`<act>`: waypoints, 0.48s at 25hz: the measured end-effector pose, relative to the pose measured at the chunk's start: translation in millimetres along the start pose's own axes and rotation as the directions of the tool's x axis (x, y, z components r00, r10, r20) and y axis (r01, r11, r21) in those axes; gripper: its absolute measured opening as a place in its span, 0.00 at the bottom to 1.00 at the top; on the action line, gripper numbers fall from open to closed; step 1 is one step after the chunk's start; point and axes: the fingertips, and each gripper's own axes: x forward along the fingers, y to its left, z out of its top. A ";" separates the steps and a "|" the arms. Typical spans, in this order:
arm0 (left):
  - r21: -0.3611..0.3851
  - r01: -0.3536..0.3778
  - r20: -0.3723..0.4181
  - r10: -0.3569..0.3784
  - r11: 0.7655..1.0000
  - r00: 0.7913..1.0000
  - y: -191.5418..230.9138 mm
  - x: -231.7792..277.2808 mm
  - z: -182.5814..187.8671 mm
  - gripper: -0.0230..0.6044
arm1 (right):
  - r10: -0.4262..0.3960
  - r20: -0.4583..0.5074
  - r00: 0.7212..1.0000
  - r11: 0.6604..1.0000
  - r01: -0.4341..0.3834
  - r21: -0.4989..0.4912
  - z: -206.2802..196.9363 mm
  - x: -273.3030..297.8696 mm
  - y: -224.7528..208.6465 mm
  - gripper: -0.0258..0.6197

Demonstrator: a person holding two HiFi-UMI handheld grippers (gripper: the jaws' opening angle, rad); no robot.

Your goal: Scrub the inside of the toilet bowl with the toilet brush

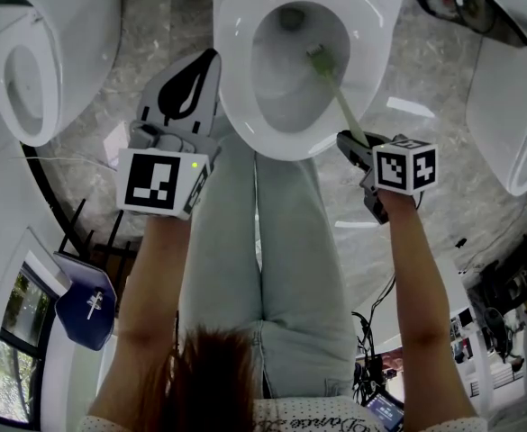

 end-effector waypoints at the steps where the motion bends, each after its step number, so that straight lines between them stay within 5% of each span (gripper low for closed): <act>1: 0.000 0.000 0.000 0.000 1.000 1.000 -0.2 -0.4 0.1 0.04 | -0.019 0.007 1.000 1.000 0.019 -0.010 4.1 -2.8 -4.3 0.13; 12: -0.002 -0.003 0.008 0.003 1.000 1.000 -0.7 -4.0 -0.1 0.04 | -0.050 0.057 0.997 0.998 0.053 -0.045 32.4 -11.9 -10.3 0.13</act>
